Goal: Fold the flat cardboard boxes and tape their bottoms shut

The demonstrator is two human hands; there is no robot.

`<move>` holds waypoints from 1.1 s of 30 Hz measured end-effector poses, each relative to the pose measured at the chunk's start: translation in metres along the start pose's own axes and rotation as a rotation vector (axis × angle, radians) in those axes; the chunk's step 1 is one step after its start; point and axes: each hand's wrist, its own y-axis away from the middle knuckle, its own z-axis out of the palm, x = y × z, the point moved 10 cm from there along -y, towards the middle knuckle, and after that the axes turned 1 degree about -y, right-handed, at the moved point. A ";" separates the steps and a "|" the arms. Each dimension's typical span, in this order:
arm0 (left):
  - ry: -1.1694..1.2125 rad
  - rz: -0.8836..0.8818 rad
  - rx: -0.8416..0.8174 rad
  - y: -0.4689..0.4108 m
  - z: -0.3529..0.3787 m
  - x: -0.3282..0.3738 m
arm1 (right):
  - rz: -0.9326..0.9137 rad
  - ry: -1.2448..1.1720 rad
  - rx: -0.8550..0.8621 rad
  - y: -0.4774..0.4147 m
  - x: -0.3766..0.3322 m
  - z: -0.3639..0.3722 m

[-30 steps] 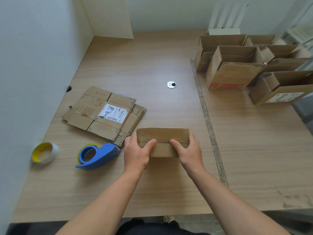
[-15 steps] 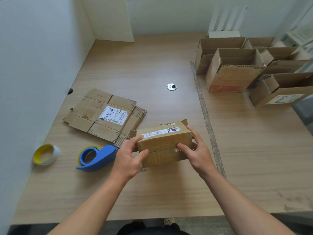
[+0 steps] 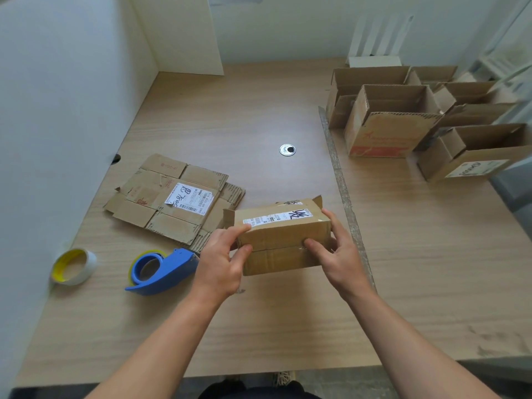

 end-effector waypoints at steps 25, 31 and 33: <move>-0.129 -0.211 -0.140 -0.009 0.025 -0.021 | 0.038 0.479 0.051 -0.013 0.003 0.006; -0.047 -0.270 -0.241 -0.004 0.035 -0.029 | 0.055 0.483 -0.019 -0.017 0.006 0.010; -0.047 -0.277 -0.197 -0.006 0.033 -0.030 | 0.074 0.478 -0.029 -0.016 0.009 0.010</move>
